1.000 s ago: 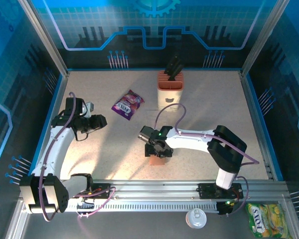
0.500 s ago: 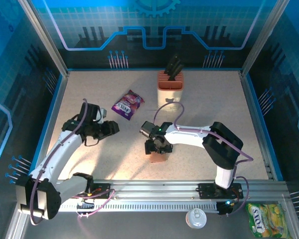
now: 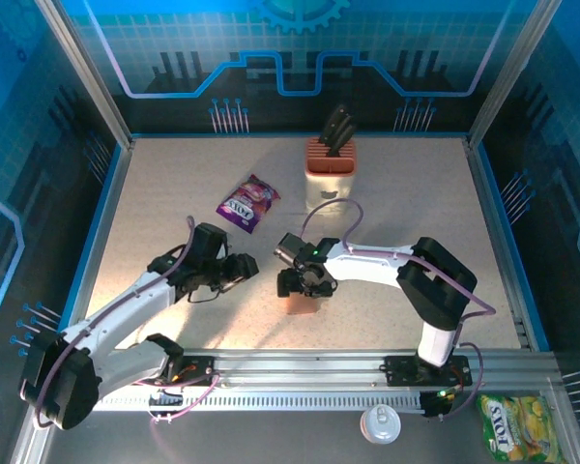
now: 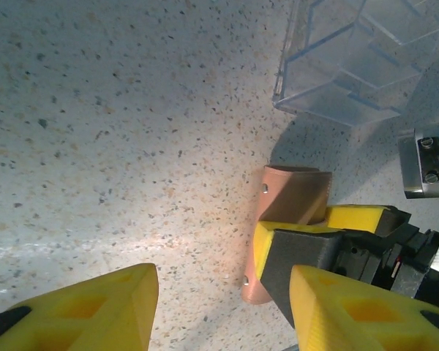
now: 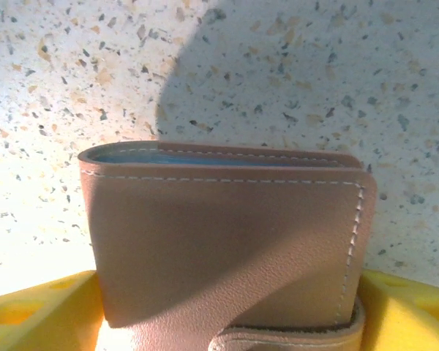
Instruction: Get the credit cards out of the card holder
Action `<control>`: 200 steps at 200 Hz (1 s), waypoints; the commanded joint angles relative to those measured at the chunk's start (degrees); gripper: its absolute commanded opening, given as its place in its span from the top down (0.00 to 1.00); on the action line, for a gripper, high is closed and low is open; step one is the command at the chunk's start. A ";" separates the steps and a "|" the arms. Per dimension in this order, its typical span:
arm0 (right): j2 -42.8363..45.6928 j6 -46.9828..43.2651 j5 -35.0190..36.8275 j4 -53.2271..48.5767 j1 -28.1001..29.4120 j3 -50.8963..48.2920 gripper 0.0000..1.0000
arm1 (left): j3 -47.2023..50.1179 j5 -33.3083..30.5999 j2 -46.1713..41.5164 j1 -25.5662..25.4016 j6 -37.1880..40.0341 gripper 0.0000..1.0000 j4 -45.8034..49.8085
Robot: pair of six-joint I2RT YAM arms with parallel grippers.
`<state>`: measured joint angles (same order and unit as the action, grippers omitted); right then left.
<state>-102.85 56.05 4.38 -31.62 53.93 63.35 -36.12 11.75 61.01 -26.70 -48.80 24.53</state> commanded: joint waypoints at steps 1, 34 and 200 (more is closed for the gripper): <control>2.25 -0.04 -2.99 -0.38 -0.05 -0.97 0.12 | 0.98 -1.36 2.01 -2.28 -3.36 0.48 -4.31; 7.05 -0.68 -1.85 -0.16 -0.27 -3.47 0.11 | 0.00 -1.76 6.03 -5.33 -4.34 0.49 -6.93; 7.45 -2.51 0.27 -3.07 -0.11 -2.51 0.61 | 4.59 -0.83 11.93 -7.41 -9.17 0.74 -18.33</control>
<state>-92.60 53.76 2.98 -31.83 52.51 56.82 -32.82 11.38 74.41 -33.82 -57.14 6.59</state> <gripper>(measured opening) 0.407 0.264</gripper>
